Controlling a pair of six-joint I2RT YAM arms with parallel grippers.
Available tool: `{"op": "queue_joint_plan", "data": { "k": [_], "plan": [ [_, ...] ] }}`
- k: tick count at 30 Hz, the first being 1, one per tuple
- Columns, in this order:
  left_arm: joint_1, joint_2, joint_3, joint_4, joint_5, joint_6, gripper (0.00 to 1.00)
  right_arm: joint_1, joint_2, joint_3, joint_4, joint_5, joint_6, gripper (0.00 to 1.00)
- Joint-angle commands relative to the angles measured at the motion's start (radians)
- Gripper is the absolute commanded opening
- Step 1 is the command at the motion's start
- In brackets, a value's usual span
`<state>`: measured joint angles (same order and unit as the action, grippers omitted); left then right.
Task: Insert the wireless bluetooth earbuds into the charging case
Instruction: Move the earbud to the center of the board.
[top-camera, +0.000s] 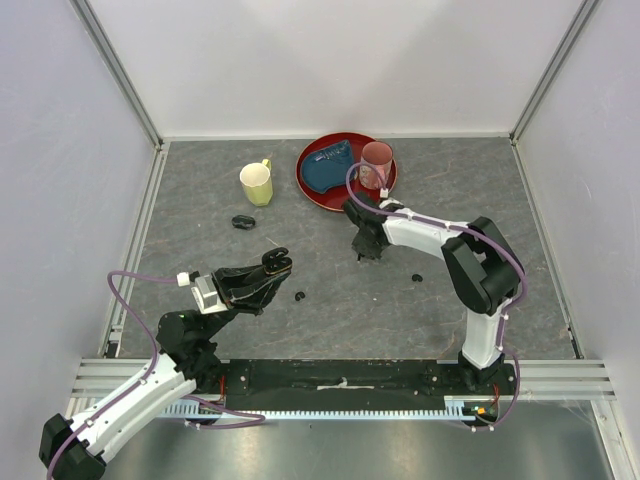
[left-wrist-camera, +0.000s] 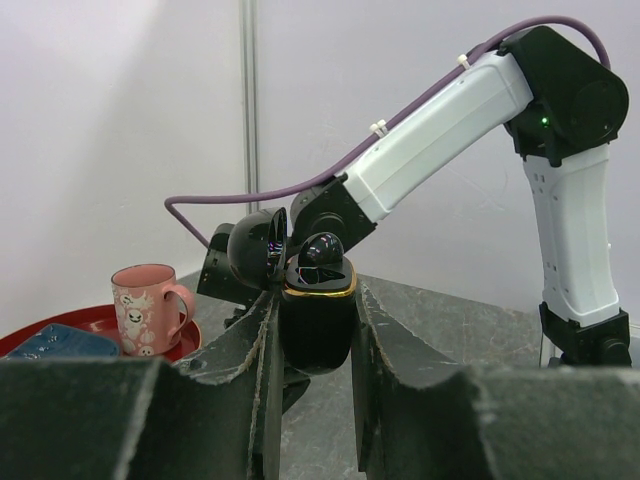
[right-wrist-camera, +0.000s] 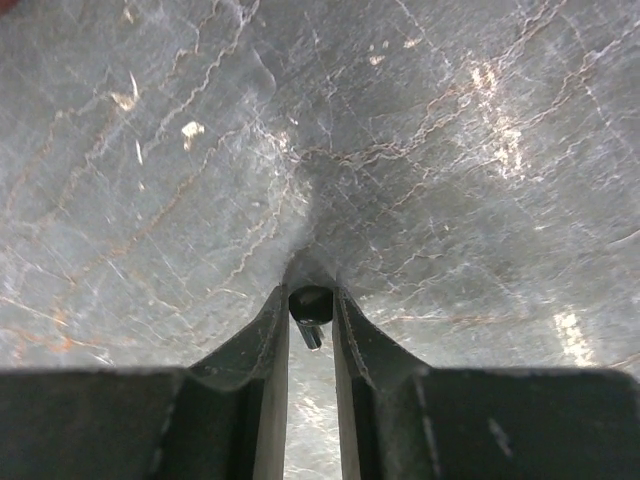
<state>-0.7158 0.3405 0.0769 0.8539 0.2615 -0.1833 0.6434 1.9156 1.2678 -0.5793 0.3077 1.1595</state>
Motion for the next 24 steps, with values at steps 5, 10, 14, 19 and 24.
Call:
{"op": "queue_joint_plan", "data": {
  "k": [5,10,14,19,24],
  "plan": [
    [-0.002,0.002,0.009,0.019,-0.028,0.027,0.02,0.058,-0.133,-0.140,0.024,0.007,-0.276,0.19],
    [-0.002,0.005,0.011,0.013,-0.036,0.030,0.02,0.068,-0.171,-0.215,0.033,0.010,-0.317,0.24],
    [-0.001,0.017,0.015,0.014,-0.036,0.033,0.02,0.067,-0.147,-0.213,0.053,-0.012,-0.353,0.32],
    [-0.002,0.022,0.017,0.016,-0.033,0.030,0.02,0.067,-0.132,-0.197,0.065,-0.013,-0.356,0.40],
    [-0.002,0.014,0.015,0.011,-0.034,0.027,0.02,0.065,-0.122,-0.194,0.064,-0.013,-0.342,0.40]
  ]
}}
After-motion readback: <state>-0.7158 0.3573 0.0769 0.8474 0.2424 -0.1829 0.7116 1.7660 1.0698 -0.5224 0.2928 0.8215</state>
